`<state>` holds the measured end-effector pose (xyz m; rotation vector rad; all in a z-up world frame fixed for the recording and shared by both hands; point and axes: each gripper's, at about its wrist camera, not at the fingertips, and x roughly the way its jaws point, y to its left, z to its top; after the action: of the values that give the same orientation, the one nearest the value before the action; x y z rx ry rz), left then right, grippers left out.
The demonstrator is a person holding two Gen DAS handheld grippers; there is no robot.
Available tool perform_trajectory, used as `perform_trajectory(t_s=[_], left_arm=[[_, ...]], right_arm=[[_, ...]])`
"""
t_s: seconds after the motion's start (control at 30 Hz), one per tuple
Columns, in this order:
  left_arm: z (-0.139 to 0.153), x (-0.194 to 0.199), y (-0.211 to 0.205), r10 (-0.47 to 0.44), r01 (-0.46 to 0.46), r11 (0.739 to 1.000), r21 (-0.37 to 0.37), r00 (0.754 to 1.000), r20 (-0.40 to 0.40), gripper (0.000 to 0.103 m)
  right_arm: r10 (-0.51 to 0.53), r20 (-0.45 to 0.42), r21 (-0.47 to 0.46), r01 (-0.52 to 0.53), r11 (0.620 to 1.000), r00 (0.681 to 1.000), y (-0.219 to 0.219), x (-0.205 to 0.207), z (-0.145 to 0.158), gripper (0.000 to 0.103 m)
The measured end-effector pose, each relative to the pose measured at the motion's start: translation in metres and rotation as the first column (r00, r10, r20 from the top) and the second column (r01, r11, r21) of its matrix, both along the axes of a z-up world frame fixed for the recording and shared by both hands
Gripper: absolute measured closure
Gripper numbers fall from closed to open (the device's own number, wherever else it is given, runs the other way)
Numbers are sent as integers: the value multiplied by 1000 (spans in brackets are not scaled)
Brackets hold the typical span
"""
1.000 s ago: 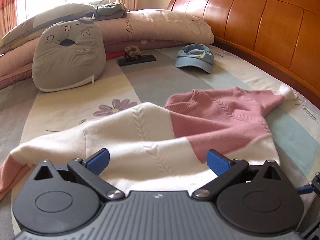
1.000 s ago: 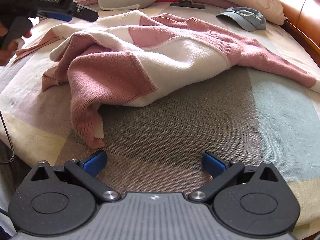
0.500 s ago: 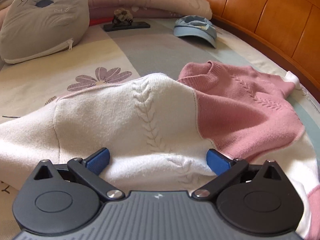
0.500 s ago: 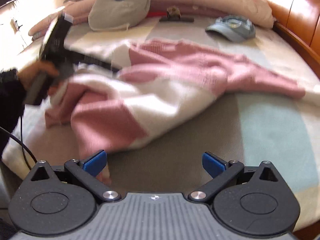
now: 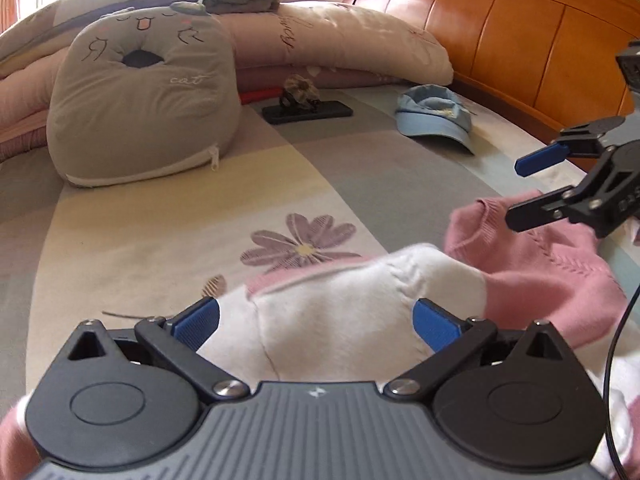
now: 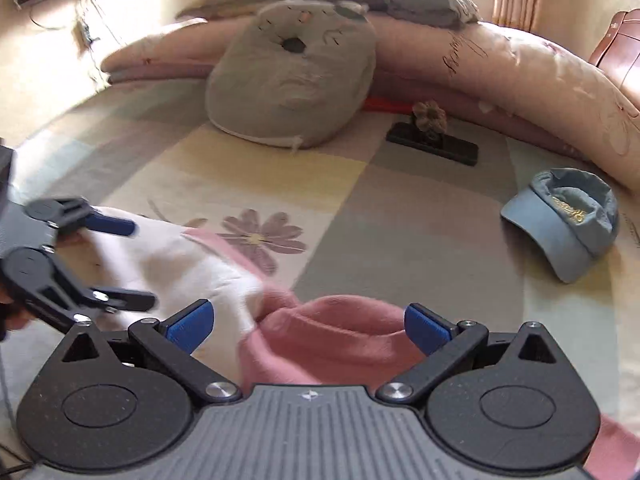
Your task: Fold clothes
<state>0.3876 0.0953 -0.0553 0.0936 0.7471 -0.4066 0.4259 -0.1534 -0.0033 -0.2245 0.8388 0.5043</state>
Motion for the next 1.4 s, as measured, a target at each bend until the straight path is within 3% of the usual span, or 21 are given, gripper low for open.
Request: perform_trajectory(t_s=[0.1, 0.2, 0.33, 0.53, 0.63, 0.73, 0.83, 0.93, 1.1, 1.17, 1.3, 1.4], left_arm=[[-6, 24, 3, 37, -36, 999, 39, 999, 0, 1], [-19, 22, 11, 49, -46, 997, 67, 998, -42, 1], [-36, 21, 22, 67, -57, 993, 103, 993, -96, 1], [-46, 6, 40, 103, -82, 987, 141, 983, -155, 0], [-42, -3, 45, 136, -112, 984, 139, 974, -181, 0], [-40, -9, 43, 171, -142, 977, 159, 967, -188, 0], [-28, -9, 36, 164, -137, 977, 163, 972, -170, 1], [-14, -8, 28, 148, -123, 979, 162, 978, -149, 1], [11, 17, -6, 57, -43, 988, 148, 995, -88, 1], [10, 36, -19, 65, -52, 985, 165, 995, -73, 1], [3, 52, -29, 74, -56, 979, 197, 994, -85, 1], [-7, 50, -28, 78, -49, 974, 220, 990, -121, 2]], right_arm=[[-60, -40, -35, 58, 998, 997, -7, 41, -21, 0], [-87, -103, 33, 91, 995, 991, -27, 66, -42, 0], [-39, -291, 173, 93, 981, 956, -53, 82, -72, 0], [66, -352, 270, 33, 962, 934, -86, 41, -76, 0], [60, -363, 277, 46, 960, 930, -103, 12, -71, 0], [40, -424, 255, 76, 964, 905, -120, -17, -76, 0], [53, -333, 220, 23, 975, 941, -128, -48, -69, 0], [71, -297, 232, 0, 973, 952, -126, -51, -51, 0], [118, -202, 271, -60, 961, 972, -106, -19, -28, 0], [113, -176, 287, -59, 956, 978, -97, 5, -26, 0], [-20, -160, 266, 63, 962, 987, -94, 47, -35, 0], [-160, -190, 168, 193, 967, 969, -98, 75, -54, 0]])
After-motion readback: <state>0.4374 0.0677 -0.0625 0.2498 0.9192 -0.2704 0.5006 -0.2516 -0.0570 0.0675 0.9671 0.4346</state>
